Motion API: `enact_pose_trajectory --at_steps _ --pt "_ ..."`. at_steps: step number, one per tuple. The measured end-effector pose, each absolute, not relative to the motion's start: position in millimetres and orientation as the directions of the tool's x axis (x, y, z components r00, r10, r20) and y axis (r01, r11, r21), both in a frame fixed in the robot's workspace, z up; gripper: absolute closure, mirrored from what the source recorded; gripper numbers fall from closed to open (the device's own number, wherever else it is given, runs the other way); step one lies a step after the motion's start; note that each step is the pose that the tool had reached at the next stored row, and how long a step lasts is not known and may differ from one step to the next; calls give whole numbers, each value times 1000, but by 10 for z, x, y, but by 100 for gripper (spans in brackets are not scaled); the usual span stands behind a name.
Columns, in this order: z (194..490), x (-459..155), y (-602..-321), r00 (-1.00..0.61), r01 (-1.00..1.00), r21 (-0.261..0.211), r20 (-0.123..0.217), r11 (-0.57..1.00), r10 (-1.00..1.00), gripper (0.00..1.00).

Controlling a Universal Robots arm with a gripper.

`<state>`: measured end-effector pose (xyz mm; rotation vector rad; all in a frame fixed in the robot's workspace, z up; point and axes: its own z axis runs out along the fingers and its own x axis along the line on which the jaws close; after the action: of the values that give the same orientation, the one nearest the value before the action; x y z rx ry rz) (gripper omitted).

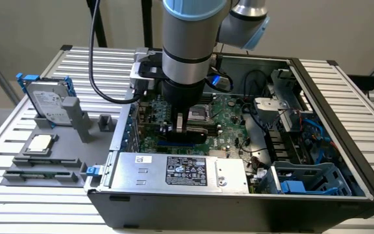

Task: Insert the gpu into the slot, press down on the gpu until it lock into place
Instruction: 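Insert the gpu into the slot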

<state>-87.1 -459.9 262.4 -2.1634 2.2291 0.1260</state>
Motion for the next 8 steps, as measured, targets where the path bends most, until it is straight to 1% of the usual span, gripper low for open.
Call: enact_pose_trajectory --at_steps 8 --pt "2609 -871 -4590 -27 -999 35 -80 25 -996 74"
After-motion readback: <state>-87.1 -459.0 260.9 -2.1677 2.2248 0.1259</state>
